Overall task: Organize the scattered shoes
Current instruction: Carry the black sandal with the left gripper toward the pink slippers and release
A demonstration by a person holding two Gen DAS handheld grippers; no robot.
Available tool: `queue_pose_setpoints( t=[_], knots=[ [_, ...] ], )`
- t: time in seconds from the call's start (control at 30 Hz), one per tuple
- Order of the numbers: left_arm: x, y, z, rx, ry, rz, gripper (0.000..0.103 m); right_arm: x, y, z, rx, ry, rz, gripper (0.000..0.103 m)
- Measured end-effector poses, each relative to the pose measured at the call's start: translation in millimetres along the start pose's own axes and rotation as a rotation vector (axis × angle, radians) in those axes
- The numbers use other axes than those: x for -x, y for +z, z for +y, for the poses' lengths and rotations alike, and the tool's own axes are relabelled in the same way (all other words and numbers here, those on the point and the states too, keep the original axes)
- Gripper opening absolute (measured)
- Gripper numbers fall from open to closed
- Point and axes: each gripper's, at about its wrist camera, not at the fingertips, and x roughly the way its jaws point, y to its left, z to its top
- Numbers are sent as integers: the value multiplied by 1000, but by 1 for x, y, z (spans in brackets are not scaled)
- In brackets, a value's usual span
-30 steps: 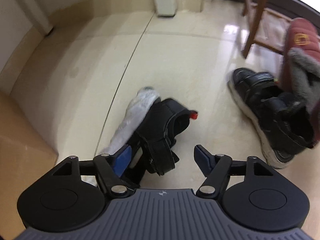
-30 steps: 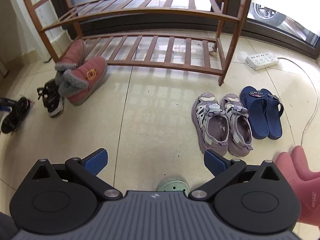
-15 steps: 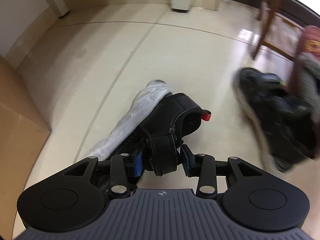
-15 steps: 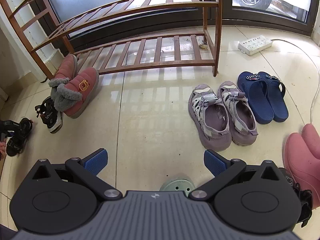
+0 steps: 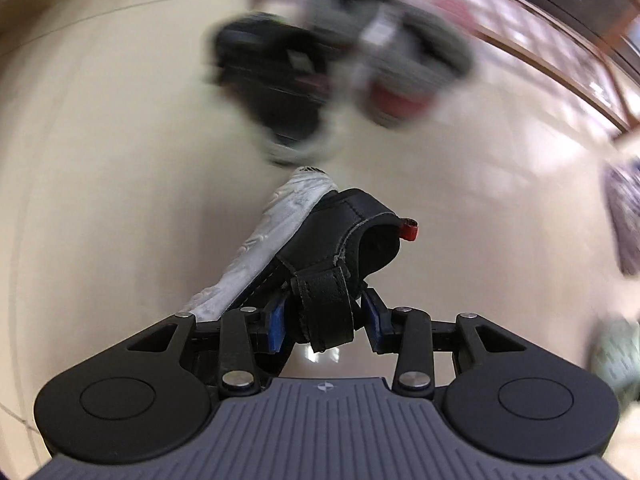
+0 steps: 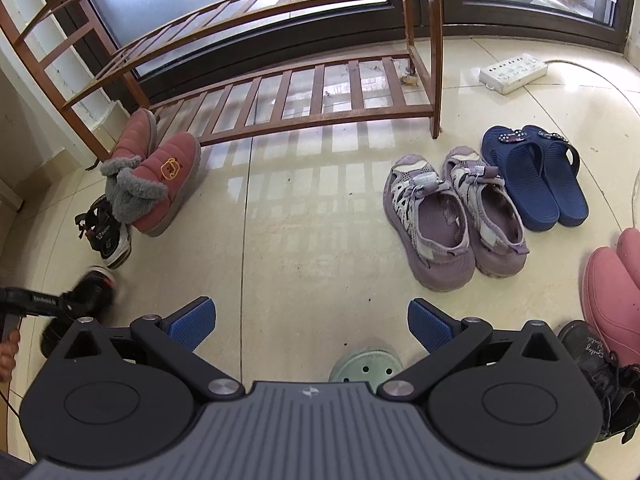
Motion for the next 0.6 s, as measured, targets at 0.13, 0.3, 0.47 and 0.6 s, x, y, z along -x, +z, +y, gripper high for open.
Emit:
queue_pose_setpoints(
  t=[0.13, 0.3, 0.47, 0.6],
  knots=[
    [-5, -12, -38, -106, -86, 48, 42, -2, -3, 1, -13, 6, 13, 103],
    [-15, -33, -83, -303, -162, 122, 42, -7, -9, 3, -16, 11, 35, 103],
    [-19, -50, -108, -419, -220, 162, 42, -10, -14, 6, -11, 16, 53, 103],
    [-19, -49, -119, -466, -215, 143, 42, -13, -16, 7, -15, 22, 60, 103]
  ],
)
